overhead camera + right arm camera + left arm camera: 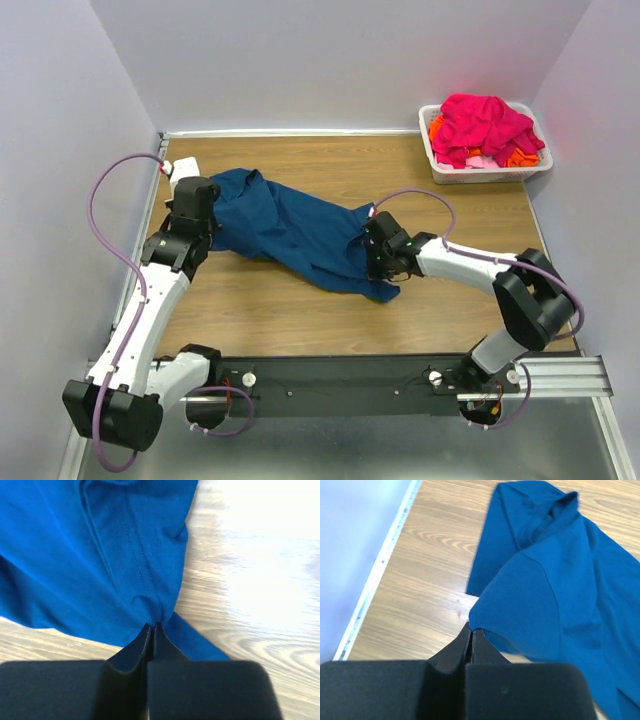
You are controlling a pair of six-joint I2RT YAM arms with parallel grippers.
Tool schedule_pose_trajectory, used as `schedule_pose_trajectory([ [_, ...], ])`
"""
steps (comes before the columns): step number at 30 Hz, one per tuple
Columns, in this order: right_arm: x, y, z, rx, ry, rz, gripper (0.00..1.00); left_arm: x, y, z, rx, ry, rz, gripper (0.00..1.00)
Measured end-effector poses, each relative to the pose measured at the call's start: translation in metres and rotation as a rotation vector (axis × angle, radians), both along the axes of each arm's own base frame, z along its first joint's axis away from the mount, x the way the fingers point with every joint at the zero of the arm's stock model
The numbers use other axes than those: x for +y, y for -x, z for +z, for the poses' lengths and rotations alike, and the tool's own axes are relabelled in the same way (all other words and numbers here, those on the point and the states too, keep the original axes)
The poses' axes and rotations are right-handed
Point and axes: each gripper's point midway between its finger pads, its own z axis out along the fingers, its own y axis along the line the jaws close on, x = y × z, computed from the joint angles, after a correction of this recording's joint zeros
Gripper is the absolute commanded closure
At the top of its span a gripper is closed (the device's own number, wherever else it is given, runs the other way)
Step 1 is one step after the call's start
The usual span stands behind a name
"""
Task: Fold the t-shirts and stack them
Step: Flatten the tshirt out
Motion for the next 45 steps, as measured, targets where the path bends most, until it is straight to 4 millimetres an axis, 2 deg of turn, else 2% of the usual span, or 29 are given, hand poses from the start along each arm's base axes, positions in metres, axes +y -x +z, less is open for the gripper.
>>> schedule_pose_trajectory([
  [5, -0.011, -0.013, 0.029, -0.077, 0.018, -0.027, 0.99, 0.018, 0.001, 0.002, -0.008, -0.016, 0.046, 1.0],
  [7, -0.022, -0.033, 0.048, -0.13, 0.024, -0.064, 0.95, 0.023, 0.002, 0.004, -0.014, -0.022, 0.058, 1.0],
  [8, -0.033, -0.051, 0.063, -0.168, 0.029, -0.107, 0.92, 0.025, 0.002, 0.005, -0.017, -0.024, 0.063, 1.0],
  [9, -0.038, -0.06, 0.071, -0.188, 0.03, -0.124, 0.85, 0.026, 0.003, 0.006, -0.021, -0.026, 0.066, 1.0],
  [11, -0.065, -0.091, 0.088, -0.235, 0.042, -0.214, 0.75, 0.027, 0.003, 0.007, -0.027, -0.027, 0.068, 1.0],
  [12, -0.082, -0.11, 0.099, -0.261, 0.059, -0.262, 0.65, 0.027, 0.003, 0.008, -0.029, -0.028, 0.068, 1.0],
  [14, -0.103, -0.143, 0.109, -0.295, 0.088, -0.324, 0.59, 0.027, 0.002, 0.008, -0.033, -0.028, 0.067, 1.0],
  [15, -0.11, -0.156, 0.11, -0.298, 0.102, -0.34, 0.48, 0.027, 0.002, 0.009, -0.034, -0.029, 0.064, 1.0],
  [18, -0.11, -0.182, 0.108, -0.296, 0.115, -0.338, 0.35, 0.024, -0.001, 0.01, -0.047, -0.02, 0.046, 1.0],
  [23, -0.101, -0.166, 0.095, -0.238, 0.091, -0.295, 0.35, 0.015, -0.009, 0.006, -0.069, 0.004, 0.005, 1.0],
  [26, -0.103, -0.142, 0.075, -0.179, 0.09, -0.285, 0.36, 0.01, -0.015, -0.006, -0.067, 0.018, -0.014, 1.0],
  [29, -0.107, -0.112, 0.042, -0.079, 0.098, -0.289, 0.36, 0.008, -0.017, -0.018, -0.058, 0.025, -0.022, 1.0],
  [32, -0.11, -0.089, 0.017, -0.004, 0.096, -0.308, 0.37, 0.008, -0.017, -0.032, -0.053, 0.03, -0.02, 1.0],
  [34, -0.11, -0.08, 0.007, 0.027, 0.09, -0.325, 0.37, 0.008, -0.017, -0.038, -0.054, 0.033, -0.018, 1.0],
  [45, -0.087, -0.088, 0.003, 0.004, 0.021, -0.361, 0.43, 0.006, -0.015, -0.049, -0.101, 0.064, -0.005, 1.0],
])
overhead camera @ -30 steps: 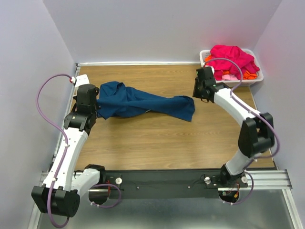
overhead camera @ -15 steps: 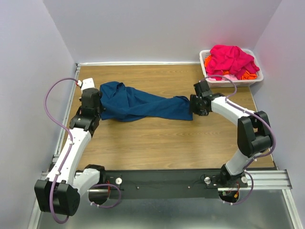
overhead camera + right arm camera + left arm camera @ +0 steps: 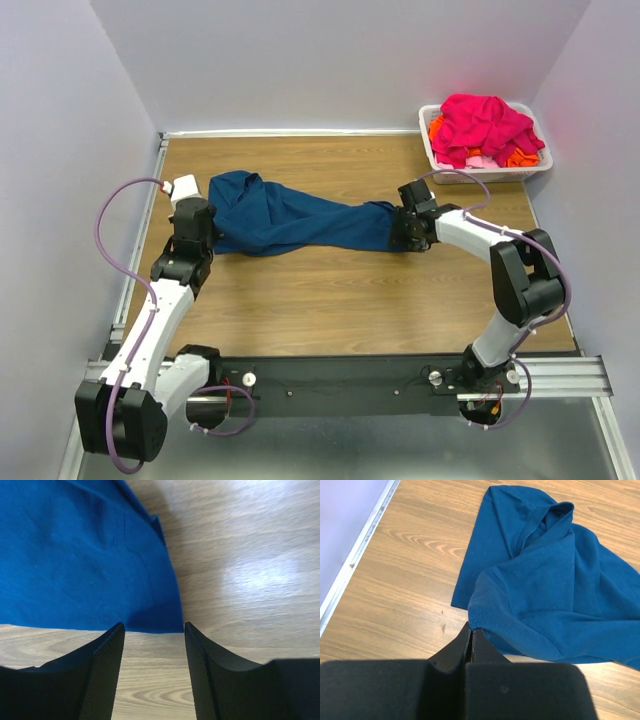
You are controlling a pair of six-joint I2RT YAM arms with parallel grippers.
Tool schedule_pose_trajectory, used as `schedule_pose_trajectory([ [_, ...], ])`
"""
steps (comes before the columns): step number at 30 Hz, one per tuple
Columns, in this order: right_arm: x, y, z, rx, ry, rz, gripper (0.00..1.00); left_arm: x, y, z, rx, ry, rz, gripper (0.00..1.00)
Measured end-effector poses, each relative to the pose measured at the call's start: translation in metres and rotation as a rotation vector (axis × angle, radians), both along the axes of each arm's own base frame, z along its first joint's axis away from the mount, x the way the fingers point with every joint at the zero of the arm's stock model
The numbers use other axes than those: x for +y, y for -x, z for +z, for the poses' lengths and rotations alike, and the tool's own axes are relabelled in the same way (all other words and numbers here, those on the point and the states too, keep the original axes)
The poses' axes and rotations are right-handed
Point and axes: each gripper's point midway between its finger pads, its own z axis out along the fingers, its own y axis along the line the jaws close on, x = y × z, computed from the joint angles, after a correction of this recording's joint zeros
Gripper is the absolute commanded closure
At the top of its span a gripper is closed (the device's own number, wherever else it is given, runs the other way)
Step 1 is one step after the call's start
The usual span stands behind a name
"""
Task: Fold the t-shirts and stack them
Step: Flatten the tshirt out
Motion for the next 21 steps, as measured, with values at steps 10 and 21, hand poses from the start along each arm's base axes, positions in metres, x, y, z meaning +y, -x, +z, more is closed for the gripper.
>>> schedule_pose_trajectory([
  [10, -0.001, 0.002, -0.01, 0.012, 0.033, -0.029, 0.48, -0.001, 0.0, 0.015, -0.08, 0.024, 0.0, 1.0],
  [21, -0.019, 0.002, -0.013, 0.0, 0.147, -0.064, 0.52, -0.001, 0.001, 0.024, -0.119, 0.029, -0.001, 1.0],
])
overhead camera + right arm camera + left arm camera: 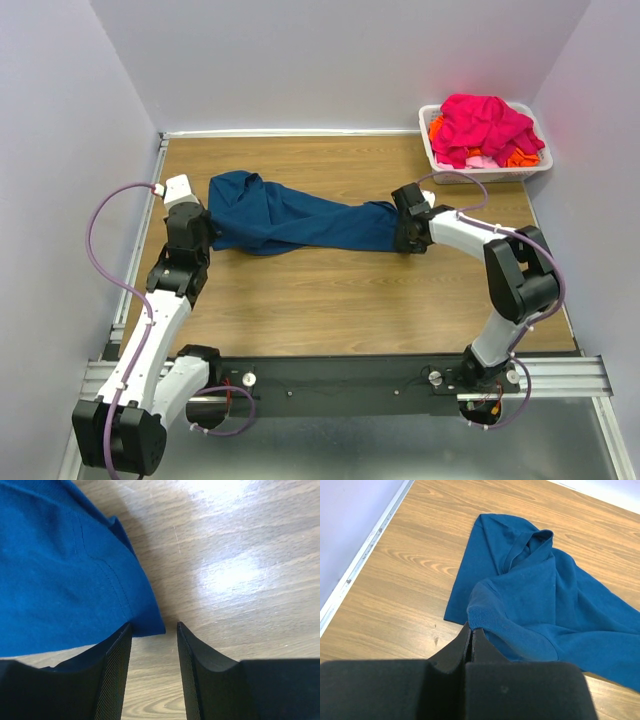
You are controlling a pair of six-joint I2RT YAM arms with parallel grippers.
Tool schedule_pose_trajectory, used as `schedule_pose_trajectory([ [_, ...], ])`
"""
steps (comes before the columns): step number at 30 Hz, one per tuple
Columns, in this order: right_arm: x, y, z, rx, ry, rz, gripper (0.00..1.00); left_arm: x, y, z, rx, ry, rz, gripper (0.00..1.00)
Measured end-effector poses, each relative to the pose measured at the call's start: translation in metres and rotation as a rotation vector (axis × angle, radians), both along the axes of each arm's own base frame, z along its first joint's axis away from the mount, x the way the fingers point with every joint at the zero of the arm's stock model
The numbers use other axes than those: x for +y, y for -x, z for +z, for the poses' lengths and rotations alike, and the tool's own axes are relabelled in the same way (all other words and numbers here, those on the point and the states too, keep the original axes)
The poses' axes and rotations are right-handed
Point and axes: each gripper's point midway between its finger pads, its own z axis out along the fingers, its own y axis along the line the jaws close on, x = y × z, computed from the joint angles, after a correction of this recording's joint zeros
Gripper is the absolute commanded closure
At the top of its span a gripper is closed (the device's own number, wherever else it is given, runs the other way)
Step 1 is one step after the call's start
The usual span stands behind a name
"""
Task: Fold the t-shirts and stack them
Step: Flatten the tshirt out
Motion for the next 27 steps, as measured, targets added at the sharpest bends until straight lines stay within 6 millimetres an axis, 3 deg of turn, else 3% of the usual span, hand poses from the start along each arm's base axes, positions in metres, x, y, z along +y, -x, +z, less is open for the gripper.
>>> schedule_pose_trajectory([
  [6, 0.002, -0.006, -0.001, 0.002, 0.008, 0.002, 0.67, 0.0, 0.001, 0.003, -0.012, 0.002, -0.001, 1.0],
  [13, 0.008, -0.012, -0.001, -0.006, -0.006, 0.03, 0.99, -0.002, 0.0, 0.003, -0.011, 0.005, -0.009, 1.0],
  [18, 0.007, -0.015, 0.003, -0.007, 0.014, 0.052, 0.99, -0.003, -0.008, -0.011, 0.05, -0.002, -0.013, 1.0],
  [21, 0.003, -0.022, 0.013, -0.006, 0.056, 0.063, 0.99, -0.001, -0.026, -0.003, 0.069, -0.008, -0.003, 1.0],
  [23, 0.004, -0.041, 0.032, -0.054, 0.077, 0.073, 0.99, 0.002, -0.041, 0.015, 0.06, -0.011, 0.01, 1.0],
  [26, 0.011, -0.091, 0.1, -0.217, 0.09, 0.071, 0.99, 0.012, -0.077, 0.066, -0.004, -0.007, 0.042, 1.0],
  [27, 0.014, -0.106, 0.124, -0.278, 0.085, 0.065, 0.99, 0.014, -0.093, 0.092, -0.052, -0.003, 0.051, 1.0],
])
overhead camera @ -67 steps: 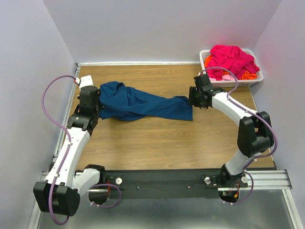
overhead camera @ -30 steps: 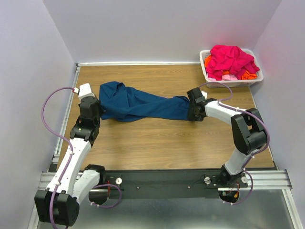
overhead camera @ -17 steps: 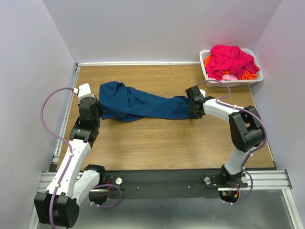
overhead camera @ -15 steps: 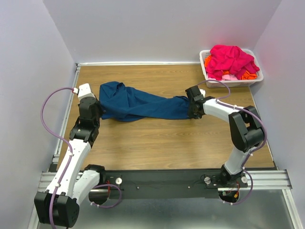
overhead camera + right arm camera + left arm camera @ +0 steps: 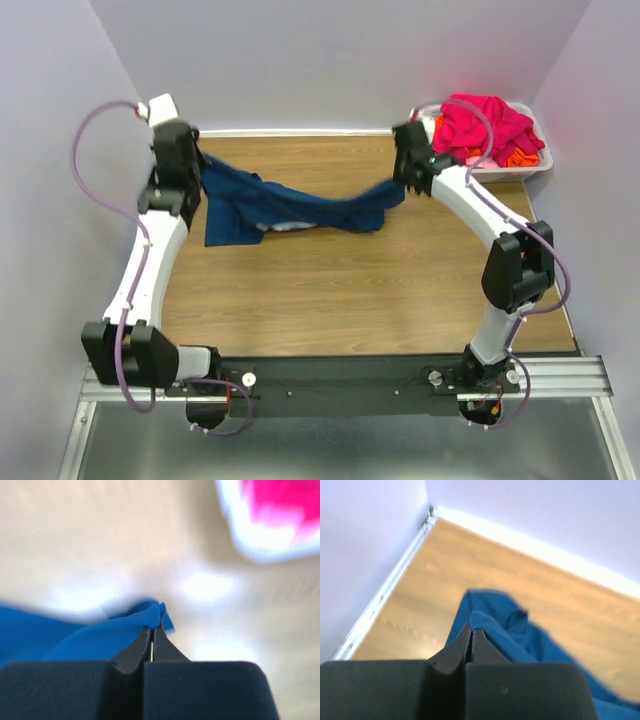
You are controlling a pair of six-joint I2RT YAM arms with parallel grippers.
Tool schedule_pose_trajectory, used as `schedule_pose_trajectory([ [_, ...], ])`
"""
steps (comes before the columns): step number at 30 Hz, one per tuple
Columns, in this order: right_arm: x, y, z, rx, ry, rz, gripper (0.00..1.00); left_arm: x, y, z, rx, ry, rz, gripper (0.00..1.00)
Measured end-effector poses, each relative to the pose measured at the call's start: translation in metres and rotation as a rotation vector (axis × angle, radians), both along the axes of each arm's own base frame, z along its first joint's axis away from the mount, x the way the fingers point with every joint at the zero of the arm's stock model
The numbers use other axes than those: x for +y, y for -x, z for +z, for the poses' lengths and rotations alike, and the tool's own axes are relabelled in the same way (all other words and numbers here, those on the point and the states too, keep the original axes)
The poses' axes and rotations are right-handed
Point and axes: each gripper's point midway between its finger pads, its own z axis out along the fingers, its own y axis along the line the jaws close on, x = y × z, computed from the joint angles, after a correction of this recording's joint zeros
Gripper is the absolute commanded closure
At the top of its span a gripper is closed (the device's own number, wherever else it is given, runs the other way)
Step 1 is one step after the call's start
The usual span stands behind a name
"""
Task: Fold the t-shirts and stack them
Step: Flatten the tshirt out
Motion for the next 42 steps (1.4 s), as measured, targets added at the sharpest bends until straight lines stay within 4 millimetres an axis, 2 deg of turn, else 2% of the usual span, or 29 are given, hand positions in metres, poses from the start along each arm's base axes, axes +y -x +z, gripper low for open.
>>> schedule_pose_trajectory([
  [1, 0.001, -0.02, 0.042, -0.096, -0.007, -0.005, 0.99, 0.002, -0.009, 0.02, -0.026, -0.001, 0.007, 1.0],
  [2, 0.002, -0.034, 0.073, -0.17, -0.018, -0.012, 0.99, 0.004, -0.024, 0.055, -0.086, -0.003, 0.011, 1.0],
  [4, -0.001, -0.051, 0.132, -0.3, -0.03, -0.025, 0.99, 0.005, -0.036, 0.103, -0.157, -0.008, 0.013, 1.0],
  [5, -0.003, -0.058, 0.171, -0.383, -0.042, -0.033, 0.99, 0.006, -0.045, 0.135, -0.213, -0.01, 0.016, 1.0],
  [6, -0.005, -0.062, 0.211, -0.471, -0.06, -0.041, 0.99, 0.006, -0.05, 0.173, -0.289, -0.01, 0.016, 1.0],
  [7, -0.008, -0.062, 0.245, -0.545, -0.068, -0.044, 0.99, 0.006, -0.046, 0.209, -0.358, -0.014, 0.017, 1.0],
  [9, -0.017, -0.049, 0.309, -0.679, -0.081, -0.047, 0.99, 0.008, -0.031, 0.259, -0.467, -0.023, 0.021, 1.0],
  [11, -0.024, -0.033, 0.34, -0.74, -0.082, -0.043, 0.99, 0.011, 0.003, 0.303, -0.572, -0.041, 0.024, 1.0],
  [13, -0.035, -0.007, 0.372, -0.802, -0.077, -0.035, 0.99, 0.015, 0.044, 0.328, -0.65, -0.065, 0.027, 1.0],
  [15, -0.045, 0.018, 0.393, -0.844, -0.077, -0.026, 0.99, 0.018, 0.084, 0.343, -0.715, -0.08, 0.032, 1.0],
  [20, -0.071, 0.106, 0.432, -0.95, -0.098, 0.042, 0.99, 0.025, 0.206, 0.371, -0.892, -0.109, 0.046, 1.0],
  [21, -0.072, 0.116, 0.436, -0.965, -0.105, 0.057, 0.99, 0.026, 0.229, 0.378, -0.936, -0.112, 0.048, 1.0],
  [22, -0.077, 0.137, 0.444, -0.997, -0.117, 0.078, 0.99, 0.027, 0.251, 0.385, -0.977, -0.115, 0.048, 1.0],
  [25, -0.08, 0.181, 0.458, -1.065, -0.152, 0.151, 0.99, 0.029, 0.306, 0.402, -1.084, -0.126, 0.05, 1.0],
  [27, -0.081, 0.203, 0.464, -1.103, -0.172, 0.193, 0.99, 0.029, 0.325, 0.41, -1.124, -0.138, 0.047, 1.0],
  [29, -0.08, 0.213, 0.464, -1.116, -0.181, 0.223, 0.99, 0.027, 0.329, 0.413, -1.133, -0.156, 0.038, 1.0],
  [31, -0.075, 0.209, 0.455, -1.097, -0.176, 0.244, 0.99, 0.025, 0.318, 0.408, -1.105, -0.17, 0.029, 1.0],
  [33, -0.068, 0.194, 0.436, -1.044, -0.159, 0.26, 0.99, 0.022, 0.295, 0.396, -1.05, -0.185, 0.013, 1.0],
  [34, -0.065, 0.186, 0.426, -1.015, -0.149, 0.265, 0.99, 0.02, 0.277, 0.387, -1.014, -0.194, 0.0, 1.0],
  [37, -0.05, 0.149, 0.376, -0.883, -0.111, 0.28, 0.99, 0.011, 0.211, 0.345, -0.879, -0.217, -0.052, 1.0],
  [38, -0.042, 0.128, 0.343, -0.798, -0.087, 0.286, 0.99, 0.007, 0.175, 0.315, -0.796, -0.223, -0.074, 1.0],
  [39, -0.04, 0.12, 0.33, -0.767, -0.078, 0.286, 0.99, 0.004, 0.147, 0.288, -0.716, -0.225, -0.09, 1.0],
  [41, -0.03, 0.088, 0.27, -0.641, -0.037, 0.282, 0.99, 0.0, 0.091, 0.231, -0.579, -0.228, -0.118, 1.0],
  [42, -0.027, 0.077, 0.238, -0.57, -0.014, 0.283, 0.99, -0.002, 0.069, 0.202, -0.51, -0.227, -0.129, 1.0],
])
